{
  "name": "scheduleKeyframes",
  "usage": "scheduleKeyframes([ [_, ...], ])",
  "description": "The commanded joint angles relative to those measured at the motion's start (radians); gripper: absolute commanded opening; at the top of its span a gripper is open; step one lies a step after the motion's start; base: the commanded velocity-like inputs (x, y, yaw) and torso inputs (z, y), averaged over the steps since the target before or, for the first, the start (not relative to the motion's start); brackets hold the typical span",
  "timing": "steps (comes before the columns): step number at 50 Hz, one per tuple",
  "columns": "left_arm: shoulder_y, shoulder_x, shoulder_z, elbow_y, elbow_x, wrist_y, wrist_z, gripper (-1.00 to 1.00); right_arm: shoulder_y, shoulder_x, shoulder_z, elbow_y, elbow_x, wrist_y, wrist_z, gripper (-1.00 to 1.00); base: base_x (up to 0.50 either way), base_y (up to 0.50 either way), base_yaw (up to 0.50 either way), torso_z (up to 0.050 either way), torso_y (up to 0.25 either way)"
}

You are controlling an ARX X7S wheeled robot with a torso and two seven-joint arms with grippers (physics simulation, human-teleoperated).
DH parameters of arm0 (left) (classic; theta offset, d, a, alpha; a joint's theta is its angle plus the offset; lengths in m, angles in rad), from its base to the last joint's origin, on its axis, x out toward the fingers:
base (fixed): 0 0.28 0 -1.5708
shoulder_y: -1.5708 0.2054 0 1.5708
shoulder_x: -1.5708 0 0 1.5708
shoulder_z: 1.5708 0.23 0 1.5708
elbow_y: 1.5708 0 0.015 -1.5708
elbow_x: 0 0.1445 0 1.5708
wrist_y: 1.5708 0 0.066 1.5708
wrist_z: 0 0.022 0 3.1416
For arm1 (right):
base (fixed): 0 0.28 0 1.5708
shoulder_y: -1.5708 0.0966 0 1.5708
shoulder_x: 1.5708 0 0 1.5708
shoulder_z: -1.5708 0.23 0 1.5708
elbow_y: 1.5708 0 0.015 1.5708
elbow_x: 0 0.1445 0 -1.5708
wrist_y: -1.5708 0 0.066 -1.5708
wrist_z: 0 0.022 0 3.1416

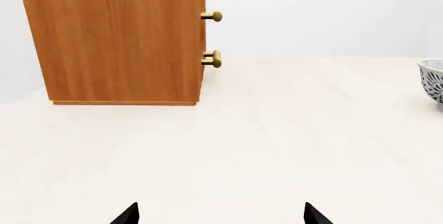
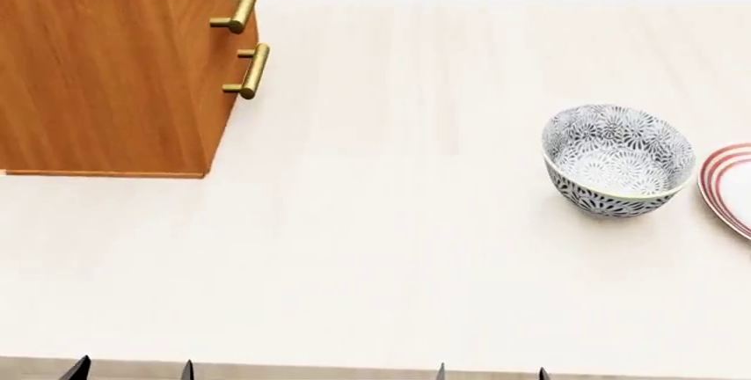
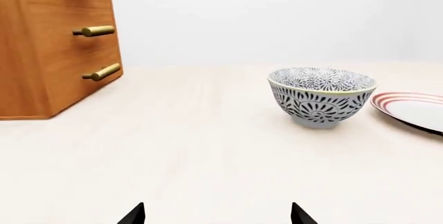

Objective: Put the bowl on top of the cabinet.

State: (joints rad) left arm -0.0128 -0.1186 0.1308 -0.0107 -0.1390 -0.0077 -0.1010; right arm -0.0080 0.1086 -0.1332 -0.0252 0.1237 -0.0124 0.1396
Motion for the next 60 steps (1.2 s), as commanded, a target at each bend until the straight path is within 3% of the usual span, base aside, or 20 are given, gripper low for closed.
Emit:
scheduleKeyframes([
  [1, 0.001, -0.008, 0.011, 0.003, -0.015, 0.002, -0.008, 1.0, 0.005, 0.015, -0.01, -0.011, 0.039, 0.035, -0.005, 1.0, 0.0, 0.0, 0.0, 0.0, 0.0],
  [8, -0.004, -0.013, 0.016, -0.002, -0.024, 0.001, -0.01, 1.0, 0.002, 0.018, -0.004, -0.024, 0.097, 0.042, -0.026, 1.0, 0.04, 0.0, 0.0, 0.0, 0.0],
  [25, 0.0, -0.025, 0.03, 0.003, -0.033, 0.012, -0.022, 1.0, -0.005, 0.03, -0.014, -0.035, 0.104, 0.032, -0.005, 1.0, 0.45, 0.0, 0.0, 0.0, 0.0],
  [37, 0.012, -0.039, 0.047, 0.004, -0.02, 0.056, -0.023, 1.0, -0.019, 0.04, -0.033, -0.05, 0.095, 0.016, 0.003, 1.0, 0.0, 0.0, 0.0, 0.0, 0.0],
  [48, 0.113, -0.06, 0.075, 0.168, 0.031, 0.071, -0.063, 1.0, -0.191, 0.073, -0.041, -0.281, 0.03, -0.068, 0.063, 1.0, 0.0, 0.0, 0.0, 0.048, 0.0],
  [60, 0.158, -0.074, 0.089, 0.228, 0.046, 0.093, -0.079, 1.0, -0.256, 0.088, -0.055, -0.329, 0.011, -0.141, 0.069, 1.0, 0.0, 0.0, 0.0, 0.05, 0.0],
])
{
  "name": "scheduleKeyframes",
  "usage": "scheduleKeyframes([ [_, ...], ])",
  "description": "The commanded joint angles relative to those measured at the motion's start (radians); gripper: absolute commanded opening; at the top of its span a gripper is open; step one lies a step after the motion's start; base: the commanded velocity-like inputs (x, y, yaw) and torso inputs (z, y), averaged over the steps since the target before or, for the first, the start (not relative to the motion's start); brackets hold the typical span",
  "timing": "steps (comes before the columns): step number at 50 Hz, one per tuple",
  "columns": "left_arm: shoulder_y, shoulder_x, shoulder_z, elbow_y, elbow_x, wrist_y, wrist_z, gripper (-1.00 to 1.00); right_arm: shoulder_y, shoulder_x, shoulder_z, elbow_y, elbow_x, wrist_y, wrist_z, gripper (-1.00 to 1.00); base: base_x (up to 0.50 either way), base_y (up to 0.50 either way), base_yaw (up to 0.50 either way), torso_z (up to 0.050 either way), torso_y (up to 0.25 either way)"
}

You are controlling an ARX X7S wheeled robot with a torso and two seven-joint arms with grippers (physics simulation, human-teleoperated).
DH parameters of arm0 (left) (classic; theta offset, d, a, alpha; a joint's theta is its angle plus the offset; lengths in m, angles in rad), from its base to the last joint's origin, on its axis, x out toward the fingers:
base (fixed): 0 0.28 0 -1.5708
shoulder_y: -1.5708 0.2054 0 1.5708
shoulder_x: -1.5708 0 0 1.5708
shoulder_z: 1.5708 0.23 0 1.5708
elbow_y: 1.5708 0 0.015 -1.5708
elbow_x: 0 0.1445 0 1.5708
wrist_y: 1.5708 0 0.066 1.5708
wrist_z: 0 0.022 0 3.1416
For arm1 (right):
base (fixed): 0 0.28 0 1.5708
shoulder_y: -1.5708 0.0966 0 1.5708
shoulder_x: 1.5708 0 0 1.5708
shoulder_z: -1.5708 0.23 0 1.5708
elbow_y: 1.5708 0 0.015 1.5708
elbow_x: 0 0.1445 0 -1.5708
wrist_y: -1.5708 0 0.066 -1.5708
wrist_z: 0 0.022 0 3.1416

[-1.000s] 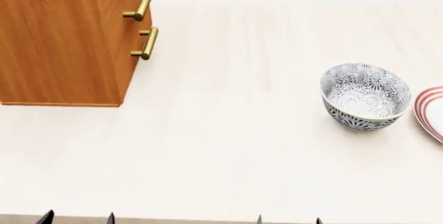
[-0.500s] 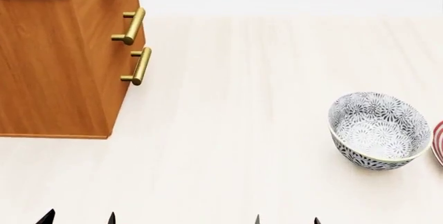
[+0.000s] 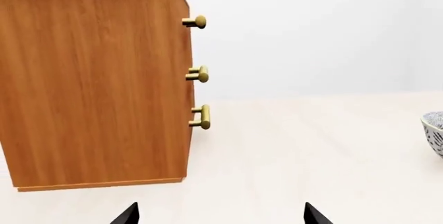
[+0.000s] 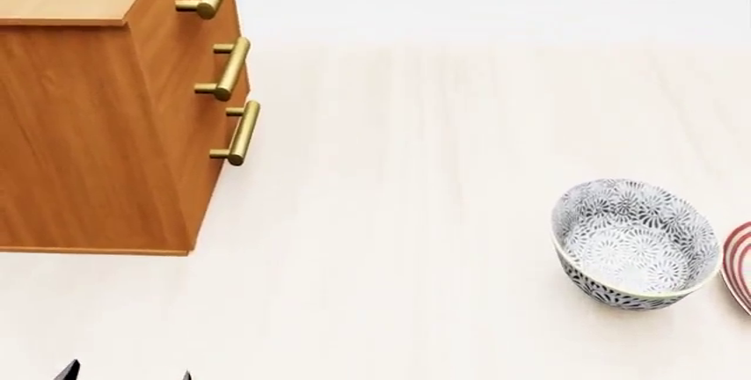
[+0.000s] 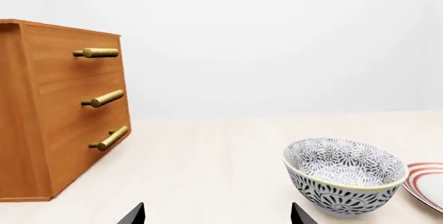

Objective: Put the bowl on top of the cabinet.

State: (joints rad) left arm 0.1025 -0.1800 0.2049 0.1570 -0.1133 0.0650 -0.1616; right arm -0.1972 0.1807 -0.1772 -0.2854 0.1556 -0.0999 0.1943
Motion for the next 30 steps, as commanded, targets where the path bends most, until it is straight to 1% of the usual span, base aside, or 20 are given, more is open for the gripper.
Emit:
scheduleKeyframes([
  [1, 0.043, -0.013, 0.015, 0.06, 0.018, 0.022, -0.017, 1.0, -0.066, 0.017, -0.012, -0.068, -0.019, -0.054, 0.014, 1.0, 0.0, 0.0, 0.0, 0.05, 0.0],
  [21, 0.031, -0.021, 0.026, 0.046, 0.002, 0.02, -0.024, 1.0, -0.062, 0.031, -0.031, -0.059, -0.024, -0.067, 0.016, 1.0, 0.0, 0.0, 0.0, 0.05, 0.0],
  [22, 0.013, -0.003, 0.015, 0.06, -0.008, -0.07, -0.057, 1.0, -0.075, 0.033, -0.039, -0.05, -0.054, -0.109, 0.017, 1.0, 0.0, 0.0, 0.0, 0.0, 0.0],
  [26, 0.016, -0.007, 0.024, 0.056, 0.018, -0.05, -0.068, 1.0, -0.075, 0.036, -0.042, -0.047, -0.054, -0.115, 0.018, 1.0, 0.0, 0.0, 0.0, 0.0, 0.0],
  [28, 0.011, -0.008, 0.021, 0.057, -0.012, -0.066, -0.055, 1.0, -0.072, 0.037, -0.044, -0.047, -0.052, -0.11, 0.018, 1.0, 0.0, 0.0, 0.0, 0.0, 0.0],
  [30, 0.008, -0.008, 0.024, 0.055, -0.006, -0.072, -0.061, 1.0, -0.068, 0.037, -0.045, -0.043, -0.054, -0.108, 0.02, 1.0, 0.0, 0.0, 0.0, 0.0, 0.0],
])
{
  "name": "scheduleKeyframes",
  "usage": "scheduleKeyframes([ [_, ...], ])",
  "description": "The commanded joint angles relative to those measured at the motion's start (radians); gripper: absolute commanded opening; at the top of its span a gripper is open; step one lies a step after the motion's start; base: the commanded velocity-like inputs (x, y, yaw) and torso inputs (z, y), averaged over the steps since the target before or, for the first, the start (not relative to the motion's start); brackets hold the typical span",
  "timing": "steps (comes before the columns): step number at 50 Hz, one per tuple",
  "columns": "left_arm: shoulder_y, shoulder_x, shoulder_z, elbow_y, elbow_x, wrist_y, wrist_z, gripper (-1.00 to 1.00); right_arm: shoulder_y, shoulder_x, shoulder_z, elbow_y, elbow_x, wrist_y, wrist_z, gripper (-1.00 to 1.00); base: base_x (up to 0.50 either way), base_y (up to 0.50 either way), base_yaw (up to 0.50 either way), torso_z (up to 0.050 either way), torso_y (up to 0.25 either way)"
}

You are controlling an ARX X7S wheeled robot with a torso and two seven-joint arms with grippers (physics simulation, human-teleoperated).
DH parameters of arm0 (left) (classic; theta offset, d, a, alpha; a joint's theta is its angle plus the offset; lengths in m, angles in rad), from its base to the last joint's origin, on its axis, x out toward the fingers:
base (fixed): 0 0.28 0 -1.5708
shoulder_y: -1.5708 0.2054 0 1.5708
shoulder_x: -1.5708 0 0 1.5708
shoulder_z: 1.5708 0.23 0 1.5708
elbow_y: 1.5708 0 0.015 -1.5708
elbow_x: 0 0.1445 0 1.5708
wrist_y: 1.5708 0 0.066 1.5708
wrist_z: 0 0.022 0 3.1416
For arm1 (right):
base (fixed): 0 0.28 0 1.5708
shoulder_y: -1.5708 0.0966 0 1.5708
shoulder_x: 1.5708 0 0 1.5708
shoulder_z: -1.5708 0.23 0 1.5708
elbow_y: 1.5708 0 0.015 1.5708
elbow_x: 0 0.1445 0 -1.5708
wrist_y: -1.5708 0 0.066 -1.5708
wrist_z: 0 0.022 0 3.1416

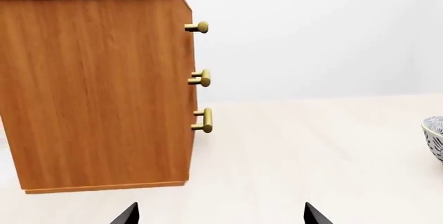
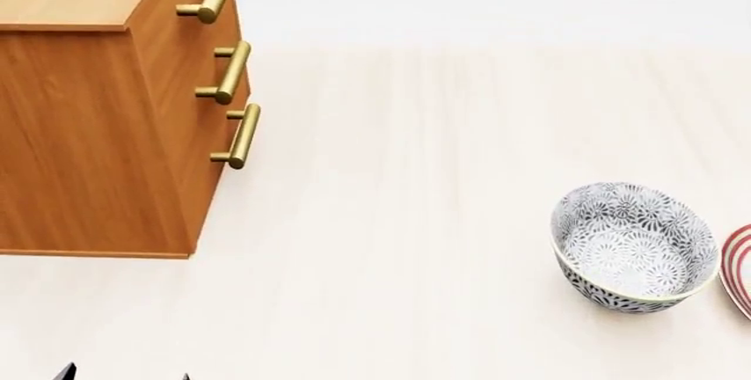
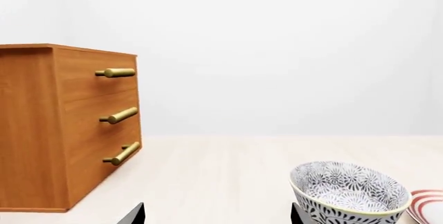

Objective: Put the bowl on top of the cabinet.

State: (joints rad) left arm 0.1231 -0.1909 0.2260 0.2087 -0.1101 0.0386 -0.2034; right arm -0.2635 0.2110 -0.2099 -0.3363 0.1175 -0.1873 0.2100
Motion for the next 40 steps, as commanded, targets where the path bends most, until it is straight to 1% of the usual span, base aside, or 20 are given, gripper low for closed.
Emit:
scheduleKeyframes([
  [1, -0.013, 0.002, 0.003, 0.003, -0.013, -0.043, -0.017, 1.0, -0.001, 0.006, -0.012, 0.009, -0.015, -0.02, 0.006, 1.0, 0.0, 0.0, 0.0, 0.0, 0.0],
  [40, -0.02, -0.022, 0.027, -0.004, -0.032, -0.035, -0.05, 1.0, 0.001, 0.025, -0.03, 0.009, -0.008, -0.026, 0.028, 1.0, 0.24, 0.0, 0.0, 0.0, 0.0],
])
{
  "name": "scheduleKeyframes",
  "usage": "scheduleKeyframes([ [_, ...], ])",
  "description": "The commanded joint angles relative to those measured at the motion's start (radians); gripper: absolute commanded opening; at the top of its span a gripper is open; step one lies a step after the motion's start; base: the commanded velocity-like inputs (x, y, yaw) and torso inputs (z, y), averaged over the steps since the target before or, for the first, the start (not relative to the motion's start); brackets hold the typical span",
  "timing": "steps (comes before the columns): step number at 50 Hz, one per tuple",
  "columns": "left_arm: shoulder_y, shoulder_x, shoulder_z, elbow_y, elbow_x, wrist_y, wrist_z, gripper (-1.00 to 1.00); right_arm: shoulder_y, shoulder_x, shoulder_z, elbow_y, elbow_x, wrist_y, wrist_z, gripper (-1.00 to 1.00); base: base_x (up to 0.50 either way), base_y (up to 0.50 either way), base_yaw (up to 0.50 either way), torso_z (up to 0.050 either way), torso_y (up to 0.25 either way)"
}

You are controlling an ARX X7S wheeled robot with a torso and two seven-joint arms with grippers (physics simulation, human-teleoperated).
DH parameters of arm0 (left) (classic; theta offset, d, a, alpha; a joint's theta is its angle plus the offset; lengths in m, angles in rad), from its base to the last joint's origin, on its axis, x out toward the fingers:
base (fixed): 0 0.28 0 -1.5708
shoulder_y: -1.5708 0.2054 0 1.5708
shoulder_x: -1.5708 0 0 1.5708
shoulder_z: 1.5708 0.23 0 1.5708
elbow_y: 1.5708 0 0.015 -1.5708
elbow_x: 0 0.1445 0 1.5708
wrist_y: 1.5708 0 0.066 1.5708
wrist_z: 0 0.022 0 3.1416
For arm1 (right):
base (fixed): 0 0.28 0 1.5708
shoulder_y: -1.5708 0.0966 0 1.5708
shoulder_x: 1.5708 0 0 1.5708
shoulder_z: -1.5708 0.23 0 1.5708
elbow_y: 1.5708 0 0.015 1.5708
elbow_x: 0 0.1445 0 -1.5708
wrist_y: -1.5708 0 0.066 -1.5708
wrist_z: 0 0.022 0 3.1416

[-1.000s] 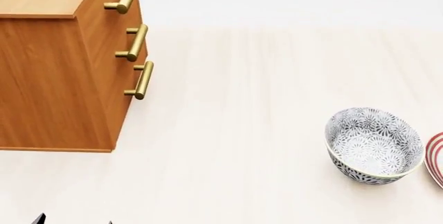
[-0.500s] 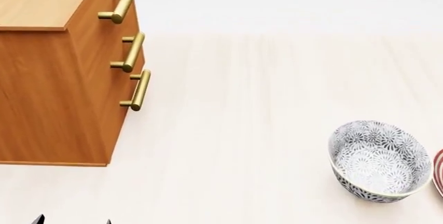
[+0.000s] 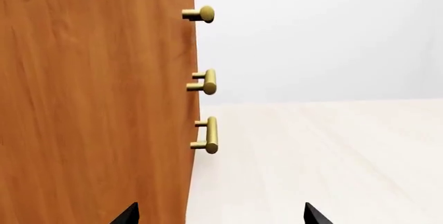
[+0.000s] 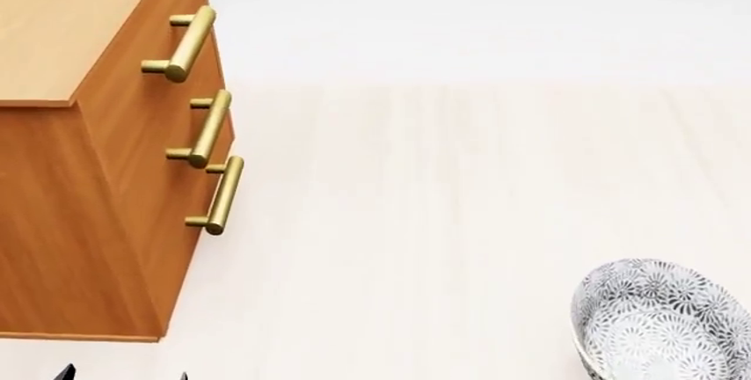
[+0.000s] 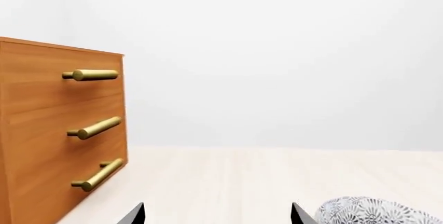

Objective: Put the bowl on top of the cabinet.

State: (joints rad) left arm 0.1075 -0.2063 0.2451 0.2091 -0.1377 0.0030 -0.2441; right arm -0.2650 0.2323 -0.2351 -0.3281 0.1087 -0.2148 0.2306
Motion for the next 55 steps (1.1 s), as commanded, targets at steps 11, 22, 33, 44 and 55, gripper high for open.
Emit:
scheduleKeyframes([
  [11, -0.008, -0.012, 0.013, -0.004, -0.011, -0.003, -0.016, 1.0, 0.009, -0.001, -0.003, 0.002, -0.005, 0.015, 0.03, 1.0, 0.21, 0.0, 0.0, 0.0, 0.0],
  [22, -0.011, -0.016, 0.018, -0.006, -0.017, -0.005, -0.023, 1.0, 0.013, 0.001, -0.003, -0.001, -0.001, 0.026, 0.043, 1.0, 0.0, 0.0, 0.0, 0.0, 0.0],
  [33, -0.014, -0.021, 0.022, -0.011, -0.024, -0.003, -0.027, 1.0, 0.018, 0.004, -0.001, -0.012, 0.022, 0.056, 0.053, 1.0, 0.0, 0.0, 0.0, 0.0, 0.0],
  [44, -0.015, -0.025, 0.027, -0.01, -0.025, -0.003, -0.034, 1.0, 0.015, 0.011, -0.009, -0.005, 0.02, 0.029, 0.051, 1.0, 0.17, 0.0, 0.0, 0.0, 0.0],
  [55, -0.014, -0.03, 0.032, -0.006, -0.027, -0.001, -0.041, 1.0, 0.012, 0.011, -0.009, -0.006, 0.009, 0.02, 0.069, 1.0, 0.13, 0.0, 0.0, 0.0, 0.0],
])
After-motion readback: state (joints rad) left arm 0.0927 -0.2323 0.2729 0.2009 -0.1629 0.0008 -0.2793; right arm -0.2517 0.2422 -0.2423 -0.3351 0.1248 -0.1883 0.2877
